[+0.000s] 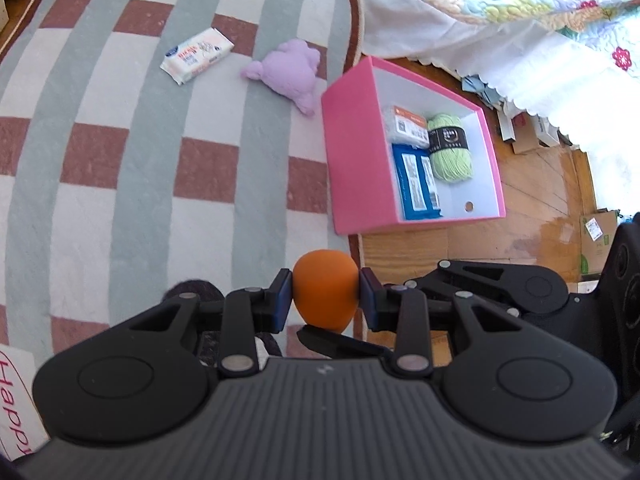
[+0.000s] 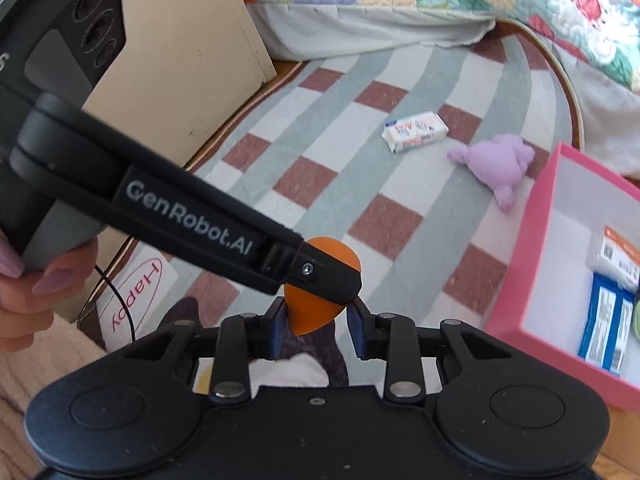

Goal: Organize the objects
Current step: 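Carry the orange sponge with the left tool over the pink box, then open the left tool to drop the sponge into the pink box, then move the left tool to the white wet-wipe pack on the rug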

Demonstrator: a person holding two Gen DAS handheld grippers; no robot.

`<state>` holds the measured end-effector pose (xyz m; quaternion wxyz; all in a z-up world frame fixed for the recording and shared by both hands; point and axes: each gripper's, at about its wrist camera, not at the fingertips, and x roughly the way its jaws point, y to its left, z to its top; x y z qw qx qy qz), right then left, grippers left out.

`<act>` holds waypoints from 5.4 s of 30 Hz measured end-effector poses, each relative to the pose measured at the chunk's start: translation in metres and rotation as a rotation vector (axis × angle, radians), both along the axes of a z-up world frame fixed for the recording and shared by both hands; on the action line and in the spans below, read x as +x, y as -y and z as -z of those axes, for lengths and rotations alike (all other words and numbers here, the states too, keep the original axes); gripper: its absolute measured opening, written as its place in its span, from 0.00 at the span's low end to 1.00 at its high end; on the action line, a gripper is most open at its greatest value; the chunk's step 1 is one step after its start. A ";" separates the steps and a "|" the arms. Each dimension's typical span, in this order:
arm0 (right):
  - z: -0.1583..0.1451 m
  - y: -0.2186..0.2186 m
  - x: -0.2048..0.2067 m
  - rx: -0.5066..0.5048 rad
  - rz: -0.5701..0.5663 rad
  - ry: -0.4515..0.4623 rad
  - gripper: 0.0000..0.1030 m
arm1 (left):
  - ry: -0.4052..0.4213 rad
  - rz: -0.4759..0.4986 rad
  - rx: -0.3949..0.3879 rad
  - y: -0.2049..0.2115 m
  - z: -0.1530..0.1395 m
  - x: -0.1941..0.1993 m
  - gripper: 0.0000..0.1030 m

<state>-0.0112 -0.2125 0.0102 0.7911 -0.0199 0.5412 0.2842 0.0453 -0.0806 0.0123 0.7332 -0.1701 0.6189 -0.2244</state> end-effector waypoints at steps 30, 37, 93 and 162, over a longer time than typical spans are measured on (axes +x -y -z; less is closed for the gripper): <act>-0.036 0.064 -0.031 -0.013 0.095 0.142 0.36 | 0.114 0.141 0.022 0.081 -0.055 -0.004 0.33; -0.024 0.097 -0.023 -0.030 0.198 0.168 0.36 | 0.139 0.198 -0.010 0.122 -0.043 0.017 0.33; 0.051 0.242 0.031 -0.196 0.633 0.116 0.46 | 0.217 0.281 0.097 0.244 0.020 0.086 0.45; 0.098 -0.041 0.149 -0.041 -0.041 0.376 0.94 | 0.278 -0.208 0.204 -0.067 0.062 0.147 0.89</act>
